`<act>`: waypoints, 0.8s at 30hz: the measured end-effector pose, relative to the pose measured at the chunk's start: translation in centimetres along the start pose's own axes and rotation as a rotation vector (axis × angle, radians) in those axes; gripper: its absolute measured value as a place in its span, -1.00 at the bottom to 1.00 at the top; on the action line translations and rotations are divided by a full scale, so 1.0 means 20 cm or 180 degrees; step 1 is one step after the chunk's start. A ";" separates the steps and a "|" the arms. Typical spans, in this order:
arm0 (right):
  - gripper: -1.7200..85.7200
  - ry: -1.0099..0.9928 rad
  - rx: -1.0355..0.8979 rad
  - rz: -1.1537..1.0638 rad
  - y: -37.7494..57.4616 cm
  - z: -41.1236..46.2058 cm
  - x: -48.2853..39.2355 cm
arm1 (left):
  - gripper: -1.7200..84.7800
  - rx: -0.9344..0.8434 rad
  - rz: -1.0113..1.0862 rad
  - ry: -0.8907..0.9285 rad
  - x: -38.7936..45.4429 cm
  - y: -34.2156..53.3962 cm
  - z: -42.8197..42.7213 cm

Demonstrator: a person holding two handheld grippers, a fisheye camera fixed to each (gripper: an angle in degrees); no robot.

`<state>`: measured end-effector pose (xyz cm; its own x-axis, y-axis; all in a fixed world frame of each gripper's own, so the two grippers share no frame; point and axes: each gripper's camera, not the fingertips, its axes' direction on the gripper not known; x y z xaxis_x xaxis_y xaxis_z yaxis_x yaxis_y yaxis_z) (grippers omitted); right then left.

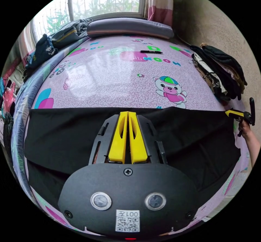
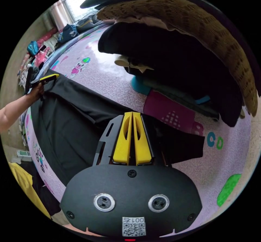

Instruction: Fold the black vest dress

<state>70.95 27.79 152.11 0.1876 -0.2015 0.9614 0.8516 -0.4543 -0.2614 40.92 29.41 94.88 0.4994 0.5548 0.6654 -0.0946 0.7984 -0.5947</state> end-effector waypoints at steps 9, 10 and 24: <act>-0.97 0.0195 0.0243 0.0164 0.13 -0.02 -0.02 | -0.99 -0.0049 0.0088 -0.0144 -0.01 0.05 0.00; -0.97 0.0200 0.0354 0.0156 0.14 -0.05 -0.01 | -0.99 0.0009 0.0099 -0.0058 -0.01 0.06 -0.02; -0.96 -0.0210 0.0500 0.0041 0.28 -0.08 0.00 | -0.99 -0.0234 0.1176 0.0249 0.33 0.25 0.04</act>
<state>74.95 23.82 150.42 0.2263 -0.1466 0.9630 0.9140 -0.3098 -0.2619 43.06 37.21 96.69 0.5077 0.7802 0.3653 -0.2200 0.5274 -0.8206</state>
